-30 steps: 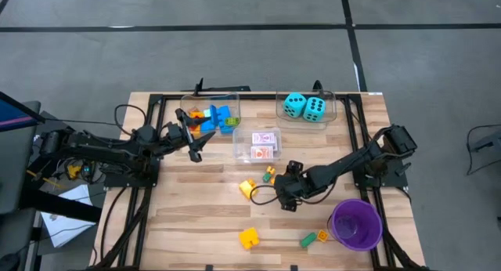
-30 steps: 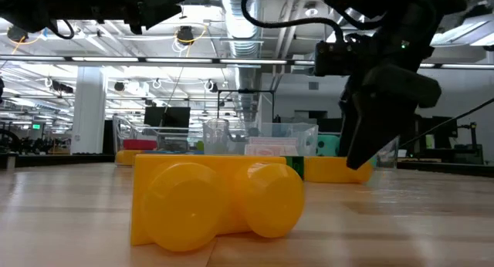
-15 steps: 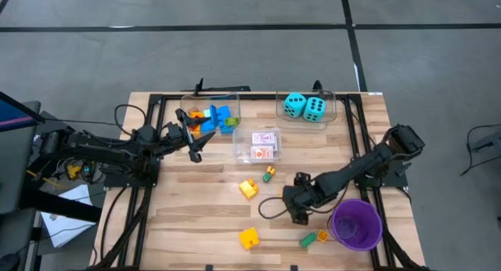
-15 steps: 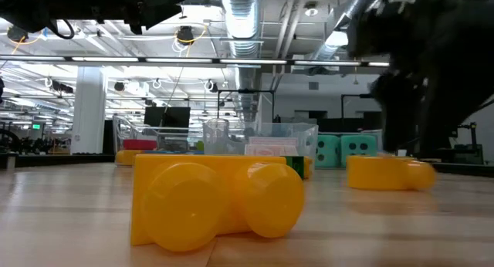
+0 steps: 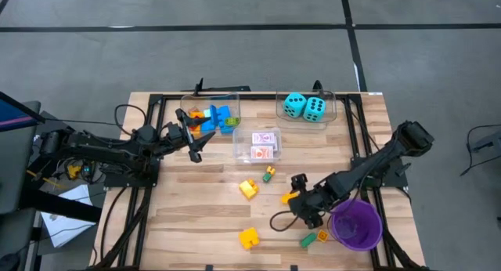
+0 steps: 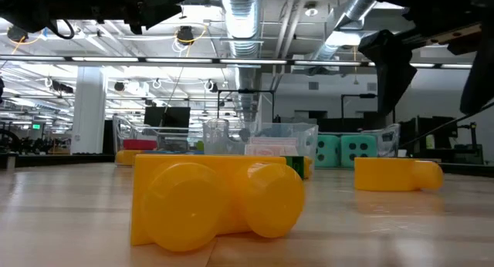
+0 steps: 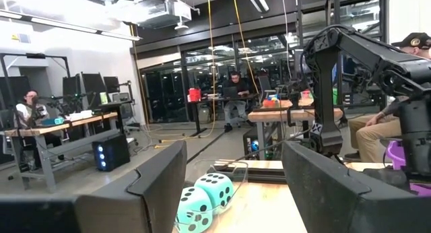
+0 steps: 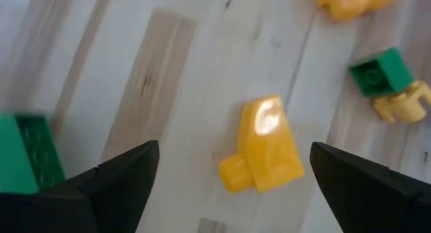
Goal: Pick & Place Toys
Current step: Put the yellow game piece into the top left transparent bin
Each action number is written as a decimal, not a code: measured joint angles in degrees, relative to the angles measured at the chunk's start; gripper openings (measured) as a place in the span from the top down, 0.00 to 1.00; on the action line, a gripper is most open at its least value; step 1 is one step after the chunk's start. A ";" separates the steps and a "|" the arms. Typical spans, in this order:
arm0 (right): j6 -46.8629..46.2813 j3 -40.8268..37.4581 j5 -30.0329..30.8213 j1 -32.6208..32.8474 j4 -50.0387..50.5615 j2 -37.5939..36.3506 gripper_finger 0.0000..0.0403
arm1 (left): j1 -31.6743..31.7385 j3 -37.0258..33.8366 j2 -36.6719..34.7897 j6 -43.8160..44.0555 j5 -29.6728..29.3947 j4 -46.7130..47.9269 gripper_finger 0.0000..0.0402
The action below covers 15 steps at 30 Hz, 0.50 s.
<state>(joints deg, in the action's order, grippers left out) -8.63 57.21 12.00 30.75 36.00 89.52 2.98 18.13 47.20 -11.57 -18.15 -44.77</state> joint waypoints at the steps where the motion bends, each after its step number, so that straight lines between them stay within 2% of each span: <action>1: 1.08 0.00 -0.72 -0.16 0.40 0.00 0.06 | 0.00 0.00 0.00 0.00 0.02 0.02 0.41; 15: 14.03 0.08 -2.58 -4.06 -3.40 1.95 0.06 | -0.02 0.04 0.07 2.89 0.02 2.90 0.41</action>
<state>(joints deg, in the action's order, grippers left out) 5.40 57.29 9.42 26.69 32.60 91.46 2.96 18.17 47.27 -8.69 -18.13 -41.87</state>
